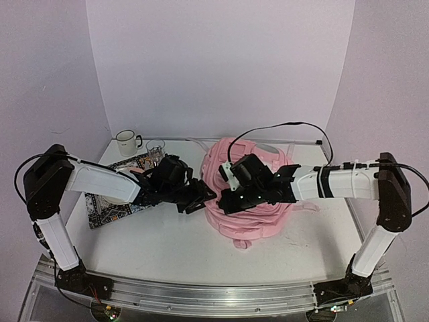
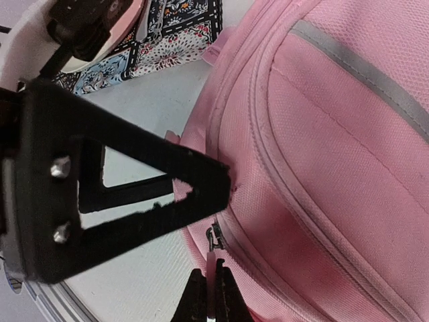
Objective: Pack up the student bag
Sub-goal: Hold the student bag at the center of the board, then zip the student bag into the second largest pocket of the bag, then hold the student bag at the center of the board.
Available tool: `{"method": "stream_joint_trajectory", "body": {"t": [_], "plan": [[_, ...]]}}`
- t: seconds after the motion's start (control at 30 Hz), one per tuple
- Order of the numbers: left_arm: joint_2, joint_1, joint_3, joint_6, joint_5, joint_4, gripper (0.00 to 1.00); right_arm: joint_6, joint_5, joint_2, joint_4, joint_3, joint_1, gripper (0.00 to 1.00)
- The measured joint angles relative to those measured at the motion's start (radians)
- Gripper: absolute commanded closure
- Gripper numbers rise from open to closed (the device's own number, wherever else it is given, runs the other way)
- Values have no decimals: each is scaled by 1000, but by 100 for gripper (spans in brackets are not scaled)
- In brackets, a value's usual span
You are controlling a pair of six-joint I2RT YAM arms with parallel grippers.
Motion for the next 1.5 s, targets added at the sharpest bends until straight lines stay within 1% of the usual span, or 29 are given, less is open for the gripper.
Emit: {"method": "stream_joint_trajectory", "body": {"t": [0.03,0.1,0.13,0.17,0.27,0.4,0.6,0.73,0.83,0.9,0.93,0.97,1.1,1.17,1.2,1.23,1.3,1.4,1.5], "plan": [[5,0,0,1,-3,1,77,0,0,0,-1,0,0,100],[8,0,0,-1,-10,3,92,0,3,0,-3,-2,0,100],[8,1,0,2,-15,2,97,0,6,0,-3,-6,0,100],[8,2,0,3,-22,-2,100,0,7,-1,-2,-11,0,100],[9,9,0,19,-26,-20,100,-1,12,-25,7,-50,2,100],[9,27,0,55,-12,-26,100,-1,38,-100,4,-122,2,100],[16,109,14,167,14,-63,100,0,104,-227,-60,-225,2,100],[76,183,119,290,6,-171,100,0,129,-277,-121,-265,-1,100],[135,223,217,377,-11,-238,99,-1,132,-287,-128,-267,-2,100],[167,242,267,412,-11,-263,95,-3,127,-281,-116,-262,-3,100],[184,251,292,431,-12,-274,90,-4,123,-276,-108,-259,-3,100],[203,259,321,445,-12,-292,83,-5,112,-262,-100,-248,-3,100],[247,293,407,477,-40,-315,35,-7,69,-174,-62,-185,1,100],[241,311,410,468,-49,-310,21,-9,56,-135,-59,-156,3,100],[235,321,406,453,-53,-308,16,-10,52,-120,-57,-144,5,100],[225,325,395,450,-55,-306,12,-12,49,-107,-55,-132,6,100],[184,324,341,414,-61,-300,11,-15,44,-84,-53,-109,9,100],[94,292,237,351,-65,-306,11,-22,39,-64,-50,-85,11,100],[4,232,148,280,-66,-304,13,-28,36,-48,-45,-69,11,100]]}}
